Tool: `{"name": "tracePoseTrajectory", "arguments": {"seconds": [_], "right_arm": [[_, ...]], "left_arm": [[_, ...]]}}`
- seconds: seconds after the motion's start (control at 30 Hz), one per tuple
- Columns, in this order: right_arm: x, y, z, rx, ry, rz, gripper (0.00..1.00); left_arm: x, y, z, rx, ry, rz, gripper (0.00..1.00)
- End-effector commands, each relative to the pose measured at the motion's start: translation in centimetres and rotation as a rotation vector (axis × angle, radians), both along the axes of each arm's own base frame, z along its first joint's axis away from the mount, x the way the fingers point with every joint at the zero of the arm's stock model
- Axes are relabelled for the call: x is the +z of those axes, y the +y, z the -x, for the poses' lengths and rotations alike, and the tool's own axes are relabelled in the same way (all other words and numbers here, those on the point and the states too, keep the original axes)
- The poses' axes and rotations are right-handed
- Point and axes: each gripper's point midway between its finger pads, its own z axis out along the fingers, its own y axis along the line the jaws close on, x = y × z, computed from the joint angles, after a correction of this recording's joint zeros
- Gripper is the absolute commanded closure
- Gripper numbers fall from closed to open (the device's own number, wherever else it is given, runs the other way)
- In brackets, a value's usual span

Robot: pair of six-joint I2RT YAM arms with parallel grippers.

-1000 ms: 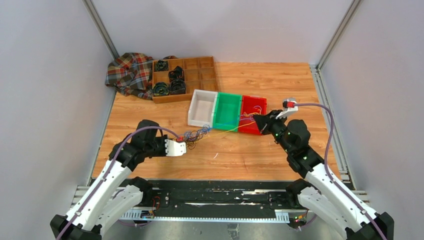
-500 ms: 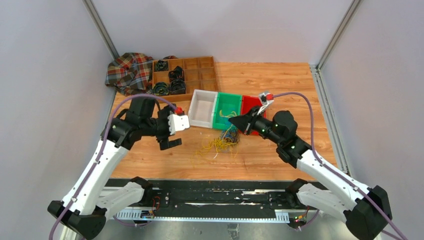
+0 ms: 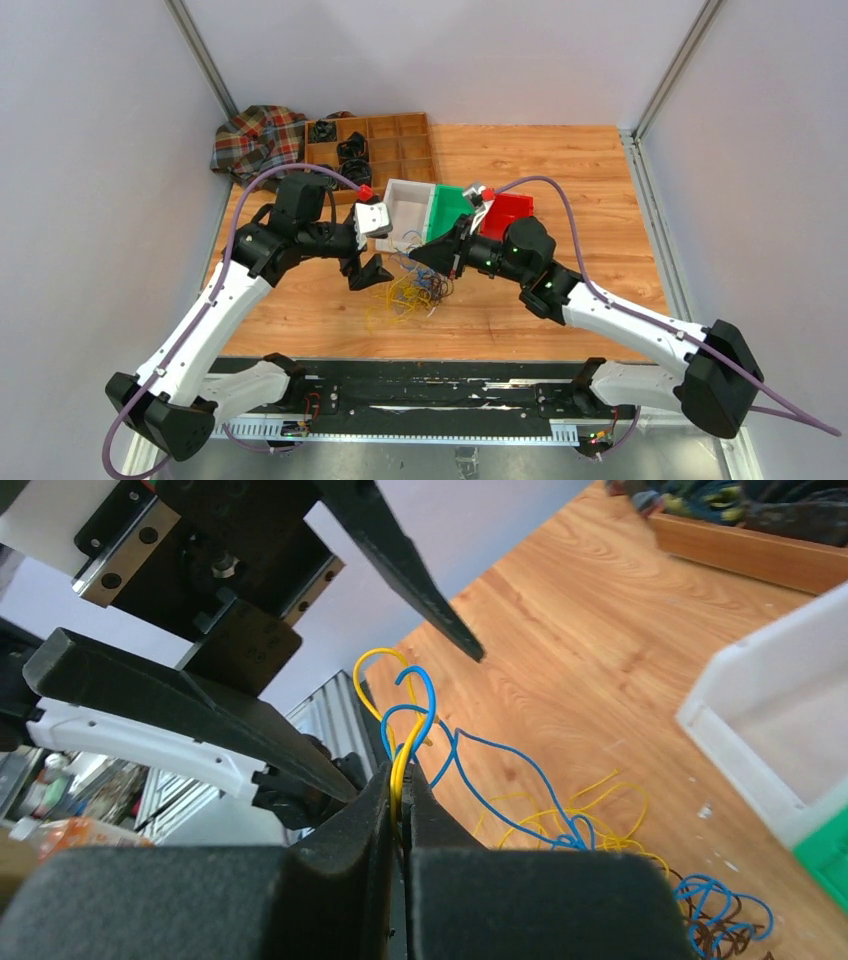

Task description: Untangle the cables

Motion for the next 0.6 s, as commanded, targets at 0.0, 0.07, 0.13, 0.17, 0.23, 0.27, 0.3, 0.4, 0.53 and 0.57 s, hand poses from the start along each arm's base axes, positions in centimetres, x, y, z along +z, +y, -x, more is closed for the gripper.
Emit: {"name": "tracePoseTrajectory", "arguments": {"seconds": [0.0, 0.07, 0.13, 0.17, 0.23, 0.27, 0.3, 0.4, 0.53, 0.57], "right_arm": [[4.1, 2.3, 1.7, 0.109, -0.06, -0.109, 0.99], [4.2, 2.9, 1.9, 0.131, -0.048, -0.131, 1.0], [4.5, 3.3, 2.1, 0.148, -0.038, -0.154, 0.99], [4.6, 3.5, 2.3, 0.156, -0.036, -0.16, 0.99], [4.7, 3.8, 2.6, 0.174, -0.033, -0.168, 0.99], [4.5, 4.0, 2.6, 0.177, -0.027, -0.166, 0.99], [4.4, 4.0, 2.6, 0.177, -0.022, -0.165, 0.99], [3.7, 3.5, 1.9, 0.121, -0.001, -0.163, 0.93], [2.7, 2.5, 0.6, 0.014, 0.026, -0.182, 0.61], [2.5, 2.4, 0.5, 0.003, 0.033, -0.184, 0.57]], "left_arm": [[1.8, -1.4, -0.1, -0.024, -0.065, 0.091, 0.13], [1.3, -1.3, 0.0, -0.026, -0.066, 0.082, 0.17], [1.0, -1.2, 0.3, -0.027, -0.052, 0.084, 0.23], [0.8, -1.3, 0.6, -0.033, -0.041, 0.089, 0.27], [0.8, -1.3, 1.0, -0.038, -0.033, 0.098, 0.36], [1.0, -1.3, 0.9, -0.024, -0.029, 0.108, 0.42], [1.2, -1.4, 0.7, -0.014, -0.034, 0.116, 0.49], [1.8, -1.2, 0.4, 0.023, -0.047, 0.136, 0.81], [2.5, -0.9, -0.2, 0.126, -0.013, 0.173, 0.97], [2.8, -0.9, -0.2, 0.142, -0.005, 0.189, 0.98]]}}
